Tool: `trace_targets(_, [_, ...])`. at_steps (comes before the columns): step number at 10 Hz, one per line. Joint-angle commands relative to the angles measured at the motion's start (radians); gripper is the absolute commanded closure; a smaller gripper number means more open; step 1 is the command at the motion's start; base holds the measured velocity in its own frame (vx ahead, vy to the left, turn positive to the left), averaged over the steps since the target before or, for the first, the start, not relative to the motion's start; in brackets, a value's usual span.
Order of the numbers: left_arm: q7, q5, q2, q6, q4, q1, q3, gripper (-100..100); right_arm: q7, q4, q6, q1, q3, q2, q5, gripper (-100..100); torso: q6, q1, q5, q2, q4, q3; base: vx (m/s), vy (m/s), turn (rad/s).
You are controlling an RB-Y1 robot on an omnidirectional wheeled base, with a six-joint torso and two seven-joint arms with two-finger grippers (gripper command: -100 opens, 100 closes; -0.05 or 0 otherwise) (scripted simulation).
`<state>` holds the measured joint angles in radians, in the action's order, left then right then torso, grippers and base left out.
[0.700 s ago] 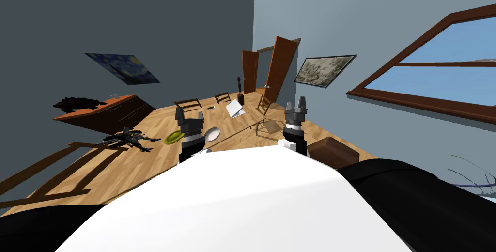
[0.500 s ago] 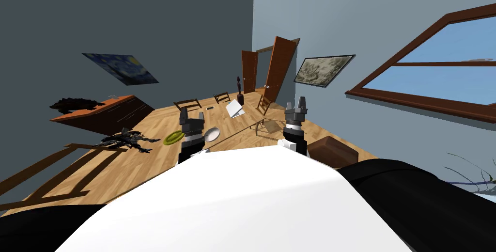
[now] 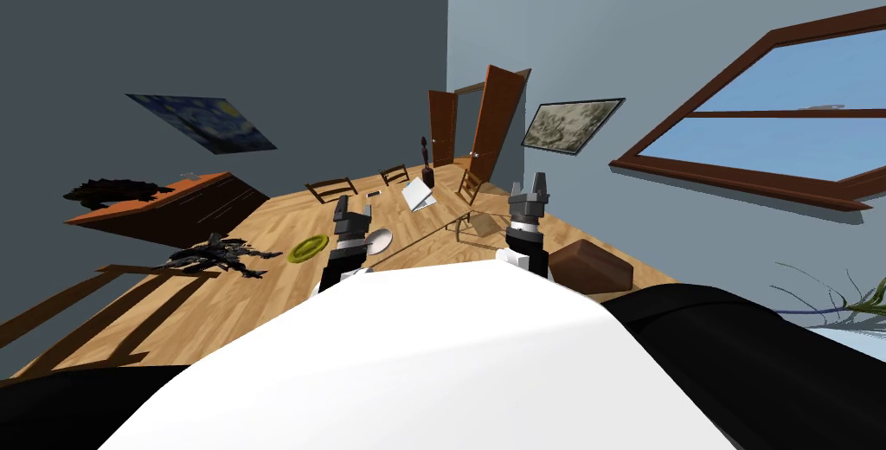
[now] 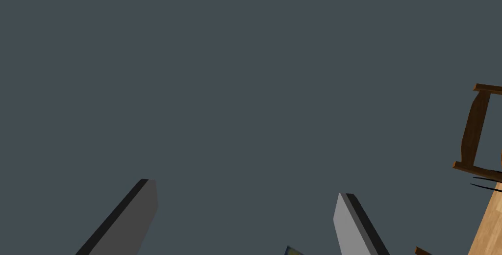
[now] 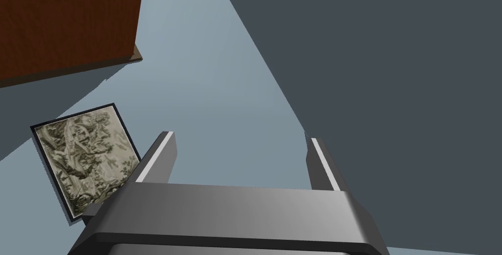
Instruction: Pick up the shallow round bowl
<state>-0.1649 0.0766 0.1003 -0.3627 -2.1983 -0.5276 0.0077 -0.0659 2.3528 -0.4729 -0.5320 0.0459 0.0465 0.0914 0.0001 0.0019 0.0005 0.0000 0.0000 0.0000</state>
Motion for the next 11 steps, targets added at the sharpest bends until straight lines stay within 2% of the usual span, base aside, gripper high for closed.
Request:
trace_targets(1, [-0.009,0.005,0.008,0.031,-0.005,-0.002,-0.002,-100,0.0,0.0,0.0,0.0,0.0,0.0,0.0,0,0.0,0.0,0.0,0.0,0.0,0.0,-0.003,0.014,-0.02])
trace_targets(5, [-0.053,0.035,0.042,0.136,0.023,0.01,-0.003,-100,0.0,0.0,0.0,0.0,0.0,0.0,0.0,0,0.0,-0.001,0.0,0.0,0.0,0.0,-0.002,0.016,-0.043])
trace_targets(6, [-0.053,0.035,0.042,0.139,0.023,0.01,-0.003,-100,0.0,0.0,0.0,0.0,0.0,0.0,0.0,0,0.0,-0.001,0.0,0.0,0.0,0.0,-0.003,0.013,-0.024])
trace_targets(7, [-0.069,0.047,0.052,0.176,0.034,0.014,-0.003,-100,0.0,0.0,0.0,0.0,0.0,0.0,0.0,0,0.0,-0.001,0.0,0.0,0.0,0.0,-0.002,0.015,-0.046])
trace_targets(8, [-0.069,0.047,0.052,0.179,0.034,0.014,-0.003,-100,0.0,0.0,0.0,0.0,0.0,0.0,0.0,0,0.0,-0.001,0.0,0.0,0.0,0.0,-0.001,0.014,-0.032])
trace_targets(9, [-0.086,0.059,0.061,0.216,0.045,0.019,-0.002,-100,0.0,0.0,0.0,0.0,0.0,0.0,0.0,0,0.0,-0.001,0.0,0.0,0.0,0.0,-0.004,0.015,-0.051])
trace_targets(10, [-0.086,0.059,0.061,0.221,0.045,0.019,-0.002,-100,0.0,0.0,0.0,0.0,0.0,0.0,0.0,0,0.0,-0.001,0.0,0.0,0.0,0.0,-0.004,0.013,-0.028])
trace_targets(11, [-0.104,0.071,0.07,0.264,0.056,0.025,-0.002,-100,0.0,0.0,0.0,0.0,0.0,0.0,0.0,0,0.0,-0.001,0.0,0.0,0.0,0.0,-0.004,0.017,-0.056])
